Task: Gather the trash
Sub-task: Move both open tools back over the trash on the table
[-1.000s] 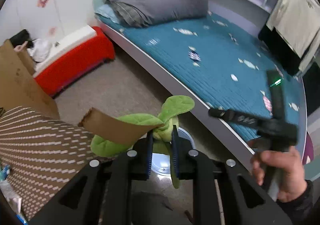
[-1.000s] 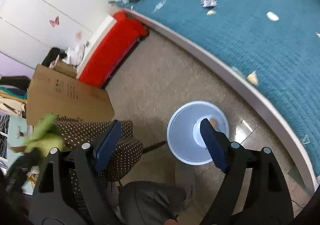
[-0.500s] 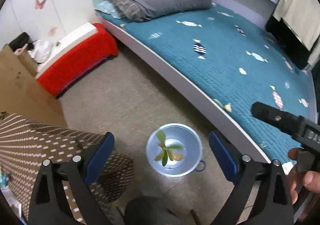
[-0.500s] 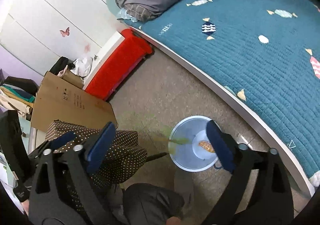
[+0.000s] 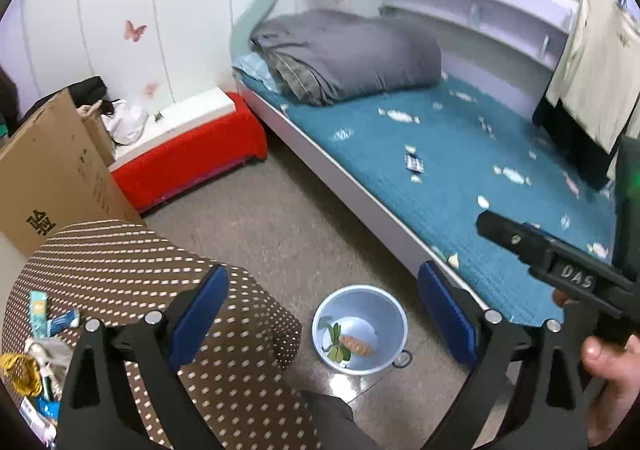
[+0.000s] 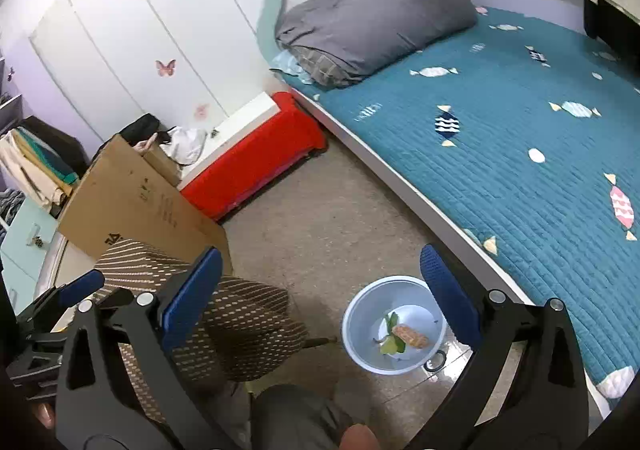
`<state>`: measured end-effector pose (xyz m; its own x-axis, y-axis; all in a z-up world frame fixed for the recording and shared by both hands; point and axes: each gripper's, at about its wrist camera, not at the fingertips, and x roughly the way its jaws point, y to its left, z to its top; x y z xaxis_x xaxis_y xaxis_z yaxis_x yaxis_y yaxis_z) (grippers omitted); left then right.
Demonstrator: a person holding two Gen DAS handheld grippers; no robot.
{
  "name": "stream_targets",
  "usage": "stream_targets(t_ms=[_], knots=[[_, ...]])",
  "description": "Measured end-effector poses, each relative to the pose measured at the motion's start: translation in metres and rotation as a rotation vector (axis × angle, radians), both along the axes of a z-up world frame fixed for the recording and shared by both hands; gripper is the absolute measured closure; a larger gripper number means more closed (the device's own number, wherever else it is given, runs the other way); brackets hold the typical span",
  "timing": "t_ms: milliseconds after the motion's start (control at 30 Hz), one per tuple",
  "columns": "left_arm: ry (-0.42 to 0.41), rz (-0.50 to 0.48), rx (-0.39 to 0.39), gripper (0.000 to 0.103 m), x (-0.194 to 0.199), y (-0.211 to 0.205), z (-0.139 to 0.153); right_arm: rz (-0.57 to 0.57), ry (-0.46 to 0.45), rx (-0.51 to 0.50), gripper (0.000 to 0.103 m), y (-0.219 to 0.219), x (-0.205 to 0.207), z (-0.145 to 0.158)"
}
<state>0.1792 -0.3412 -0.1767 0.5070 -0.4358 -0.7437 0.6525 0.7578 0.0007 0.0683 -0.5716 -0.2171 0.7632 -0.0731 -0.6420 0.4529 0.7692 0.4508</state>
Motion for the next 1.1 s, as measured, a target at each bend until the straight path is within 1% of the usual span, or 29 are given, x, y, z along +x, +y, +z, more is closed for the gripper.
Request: stream_targets(t_ms=[133,333,433,600,733,933,1000,1100], knots=[[-0.047,0.029,-0.032,0.009,-0.011,0.025,0.022,0.05,-0.016,-0.037,0.006,0.023,0.004,0.02],[-0.083,0.087,-0.08,0.009,-0.022,0.066,0.046,0.154,-0.033,-0.087,0.006,0.068,0.013,0.046],[-0.101,0.119,-0.094,0.009,-0.027,0.088,0.054,0.215,-0.048,-0.12,0.006,0.094,0.017,0.059],[-0.131,0.189,-0.112,0.009,-0.036,0.128,0.063,0.313,-0.07,-0.146,0.006,0.134,0.024,0.074],[-0.153,0.246,-0.126,0.009,-0.043,0.16,0.069,0.385,-0.081,-0.125,0.006,0.16,0.03,0.079],[-0.185,0.348,-0.139,0.009,-0.053,0.213,0.073,0.542,-0.089,-0.181,0.006,0.216,0.041,0.082],[-0.191,0.379,-0.138,0.009,-0.057,0.231,0.071,0.61,-0.091,-0.197,0.006,0.238,0.045,0.079],[-0.188,0.415,-0.141,0.009,-0.06,0.255,0.067,0.675,-0.083,-0.22,0.006,0.265,0.046,0.075]])
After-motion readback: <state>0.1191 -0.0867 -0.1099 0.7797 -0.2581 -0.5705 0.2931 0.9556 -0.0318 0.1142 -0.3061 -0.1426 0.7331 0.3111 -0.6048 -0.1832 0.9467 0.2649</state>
